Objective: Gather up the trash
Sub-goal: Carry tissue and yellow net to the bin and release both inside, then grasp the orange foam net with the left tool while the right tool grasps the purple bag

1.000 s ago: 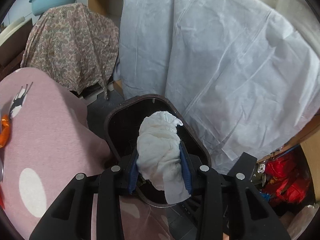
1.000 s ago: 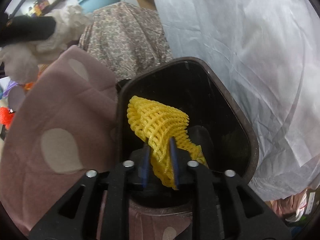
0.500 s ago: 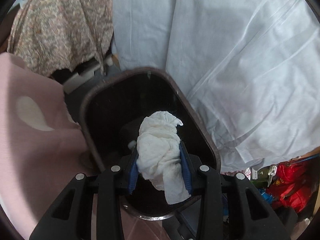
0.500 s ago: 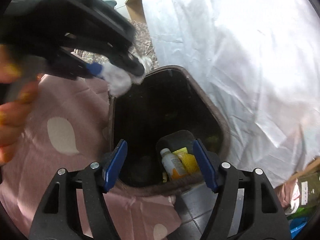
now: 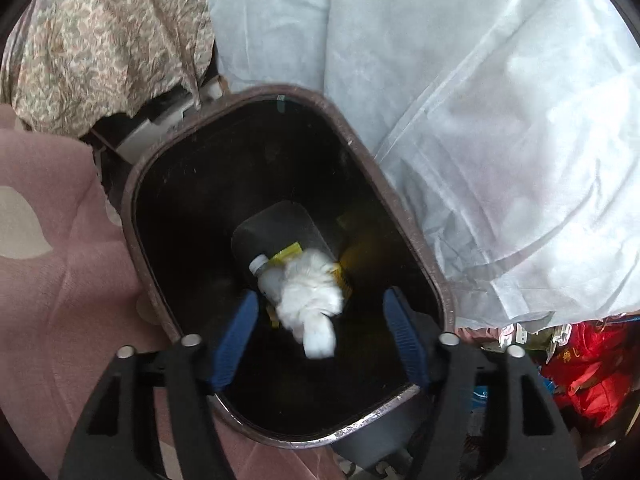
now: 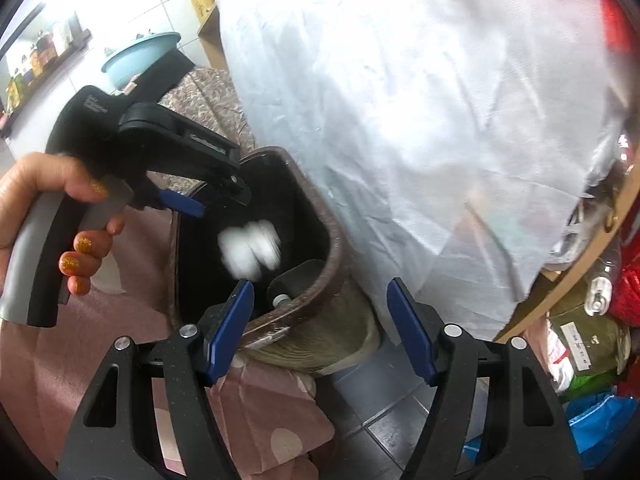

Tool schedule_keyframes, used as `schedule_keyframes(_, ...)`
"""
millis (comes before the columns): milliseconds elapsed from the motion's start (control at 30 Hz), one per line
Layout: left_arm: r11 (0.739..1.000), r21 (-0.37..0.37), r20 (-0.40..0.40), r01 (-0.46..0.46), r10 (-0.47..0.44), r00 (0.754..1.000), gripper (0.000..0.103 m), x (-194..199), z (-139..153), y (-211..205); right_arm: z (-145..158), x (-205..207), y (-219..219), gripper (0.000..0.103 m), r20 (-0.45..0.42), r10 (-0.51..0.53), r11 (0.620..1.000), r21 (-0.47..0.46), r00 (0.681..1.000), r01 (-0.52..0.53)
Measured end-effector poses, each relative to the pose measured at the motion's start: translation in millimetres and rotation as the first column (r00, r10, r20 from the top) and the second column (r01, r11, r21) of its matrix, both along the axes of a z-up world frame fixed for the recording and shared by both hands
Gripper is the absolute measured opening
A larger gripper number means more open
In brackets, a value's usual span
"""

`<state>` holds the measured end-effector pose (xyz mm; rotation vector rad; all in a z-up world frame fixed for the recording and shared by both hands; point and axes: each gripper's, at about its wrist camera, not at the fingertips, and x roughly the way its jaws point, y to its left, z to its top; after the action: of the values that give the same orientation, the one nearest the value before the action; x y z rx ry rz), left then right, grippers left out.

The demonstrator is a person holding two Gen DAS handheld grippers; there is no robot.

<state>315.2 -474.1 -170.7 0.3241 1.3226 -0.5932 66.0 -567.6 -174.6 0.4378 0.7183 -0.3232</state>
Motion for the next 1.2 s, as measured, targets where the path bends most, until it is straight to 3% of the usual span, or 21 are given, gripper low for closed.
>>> schedule_keyframes(167,0.997,-0.080,0.046,0.020,-0.016,0.999,0.074,-15,33,8,10,-8,-4,0.076,0.024,-0.024,1.000,0.001,0.999,0.024)
schedule_keyframes(367,0.983,-0.173,0.159,0.058,-0.030,0.987,0.078,-42,82,38,19,-4,6,0.080,0.053,-0.008,1.000,0.024,0.999,0.007)
schedule_keyframes(533,0.970,-0.229,0.269,0.086,-0.022,0.963,0.081,-66,120,78,27,4,20,0.080,0.062,0.030,0.999,0.013,0.998,-0.031)
schedule_keyframes(800,0.953,-0.295,0.393,0.069,0.055,0.918,0.087,-91,154,155,43,16,46,0.080,0.075,0.101,0.995,-0.001,0.992,-0.101)
schedule_keyframes(1033,0.961,-0.261,0.498,-0.097,0.220,0.839,0.093,-92,158,246,61,25,68,0.085,0.101,0.165,0.986,-0.010,0.981,-0.165)
schedule_keyframes(1200,0.941,-0.234,0.504,-0.246,0.334,0.797,0.093,-81,150,318,77,33,87,0.086,0.137,0.229,0.973,-0.011,0.964,-0.229)
